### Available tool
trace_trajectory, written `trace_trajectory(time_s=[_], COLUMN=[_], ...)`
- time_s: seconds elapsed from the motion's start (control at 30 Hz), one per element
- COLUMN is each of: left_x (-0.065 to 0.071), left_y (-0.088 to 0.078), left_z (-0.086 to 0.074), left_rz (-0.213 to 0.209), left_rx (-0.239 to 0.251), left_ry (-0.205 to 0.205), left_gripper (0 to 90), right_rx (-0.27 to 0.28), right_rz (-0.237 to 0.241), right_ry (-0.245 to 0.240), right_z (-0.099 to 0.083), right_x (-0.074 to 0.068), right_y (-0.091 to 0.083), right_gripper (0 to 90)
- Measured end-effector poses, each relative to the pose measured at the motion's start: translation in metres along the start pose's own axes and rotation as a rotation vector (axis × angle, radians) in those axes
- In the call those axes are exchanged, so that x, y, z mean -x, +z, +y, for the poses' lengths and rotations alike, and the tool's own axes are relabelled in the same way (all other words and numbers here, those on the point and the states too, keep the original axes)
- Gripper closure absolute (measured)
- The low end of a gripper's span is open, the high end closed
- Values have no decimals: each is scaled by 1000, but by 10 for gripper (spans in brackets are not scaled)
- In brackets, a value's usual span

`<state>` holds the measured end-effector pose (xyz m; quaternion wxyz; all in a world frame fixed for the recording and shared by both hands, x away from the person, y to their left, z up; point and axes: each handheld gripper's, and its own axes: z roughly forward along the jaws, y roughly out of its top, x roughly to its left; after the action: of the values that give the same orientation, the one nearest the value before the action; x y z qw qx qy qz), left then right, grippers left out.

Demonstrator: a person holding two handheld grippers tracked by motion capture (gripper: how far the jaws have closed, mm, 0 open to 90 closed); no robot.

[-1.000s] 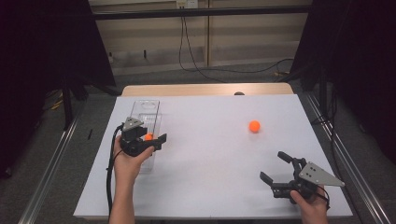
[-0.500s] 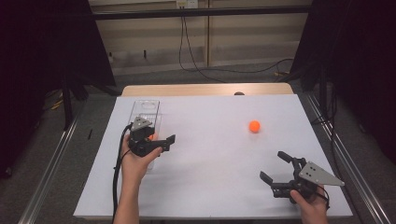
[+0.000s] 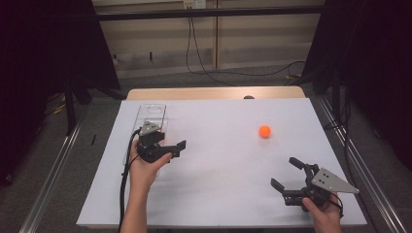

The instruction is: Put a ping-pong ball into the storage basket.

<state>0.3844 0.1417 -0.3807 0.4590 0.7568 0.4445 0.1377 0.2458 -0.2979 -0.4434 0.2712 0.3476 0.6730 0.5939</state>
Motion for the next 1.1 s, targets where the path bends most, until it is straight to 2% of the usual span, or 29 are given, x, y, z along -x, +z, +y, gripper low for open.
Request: trace_trajectory(time_s=[0.17, 0.6, 1.1], left_x=[3, 13, 33], left_y=[4, 15, 38], left_z=[1, 6, 8], left_rz=[-8, -36, -71], left_rx=[-7, 15, 14], left_ry=[10, 5, 14], left_gripper=[118, 107, 102], right_rx=[2, 1, 6], right_rz=[-4, -10, -10], right_ry=[5, 11, 17], right_z=[0, -1, -1], right_x=[1, 2, 2], right_y=[0, -1, -2], right_gripper=[34, 34, 34])
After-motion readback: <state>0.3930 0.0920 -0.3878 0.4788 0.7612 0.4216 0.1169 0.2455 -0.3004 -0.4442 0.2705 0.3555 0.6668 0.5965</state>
